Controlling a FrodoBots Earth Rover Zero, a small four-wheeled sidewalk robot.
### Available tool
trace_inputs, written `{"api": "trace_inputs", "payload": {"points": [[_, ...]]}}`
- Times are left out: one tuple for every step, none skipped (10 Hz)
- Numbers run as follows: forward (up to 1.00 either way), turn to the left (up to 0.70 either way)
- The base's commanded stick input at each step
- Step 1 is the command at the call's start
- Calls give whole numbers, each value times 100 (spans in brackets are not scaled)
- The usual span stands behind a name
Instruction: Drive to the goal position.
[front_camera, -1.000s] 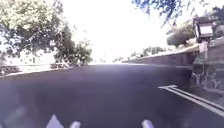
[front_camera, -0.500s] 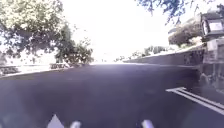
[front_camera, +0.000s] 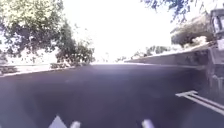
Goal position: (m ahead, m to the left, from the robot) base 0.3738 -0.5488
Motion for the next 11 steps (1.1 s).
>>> {"api": "trace_inputs", "payload": {"points": [[70,0],[70,0],[70,0],[70,0],[70,0],[70,0],[70,0],[70,0],[70,0],[70,0],[70,0]]}}
